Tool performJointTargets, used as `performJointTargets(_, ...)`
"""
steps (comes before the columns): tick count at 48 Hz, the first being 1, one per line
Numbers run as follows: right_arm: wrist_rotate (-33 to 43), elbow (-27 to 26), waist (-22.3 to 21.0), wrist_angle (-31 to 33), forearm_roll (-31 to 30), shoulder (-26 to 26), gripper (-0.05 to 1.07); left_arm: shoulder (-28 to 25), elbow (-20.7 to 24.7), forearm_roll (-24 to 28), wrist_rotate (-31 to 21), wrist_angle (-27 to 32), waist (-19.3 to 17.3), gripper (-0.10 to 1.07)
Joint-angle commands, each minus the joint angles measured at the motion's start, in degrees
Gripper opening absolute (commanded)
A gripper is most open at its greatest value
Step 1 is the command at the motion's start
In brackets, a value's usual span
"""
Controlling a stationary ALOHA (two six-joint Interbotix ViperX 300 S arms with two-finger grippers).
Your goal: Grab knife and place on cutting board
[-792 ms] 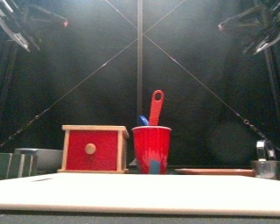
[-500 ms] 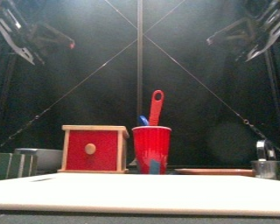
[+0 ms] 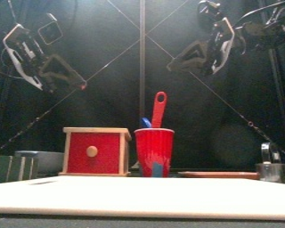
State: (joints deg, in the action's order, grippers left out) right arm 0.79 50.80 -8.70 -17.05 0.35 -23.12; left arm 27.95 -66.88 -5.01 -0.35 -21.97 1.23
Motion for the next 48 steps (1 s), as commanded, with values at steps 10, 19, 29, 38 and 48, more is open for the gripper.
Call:
performJointTargets(10, -0.09, -4.04, -1.32, -0.18, -0.35, 5.27, 0.91, -3.52, 2.20, -0.97, 0.18, -0.97, 0.18, 0.13)
performJointTargets(19, -0.44, -5.71, -1.67, -0.09, -1.05, 9.49, 1.04, -3.60, 2.20, -0.88, 0.18, -0.97, 0.18, 0.13)
performJointTargets(29, -0.35, -7.21, -3.16, 1.76, -1.67, 13.36, 1.00, -3.60, 2.11, -0.97, 0.18, -0.97, 0.18, 0.13)
performJointTargets(38, -0.62, -8.17, -4.04, 5.19, -1.76, 15.29, 0.92, -3.60, 1.93, -0.97, 0.18, -0.97, 0.18, 0.13)
performJointTargets(48, -0.62, -8.35, -4.48, 6.15, -1.76, 15.29, 0.70, -3.60, 1.85, -0.97, 0.18, -0.97, 0.18, 0.13)
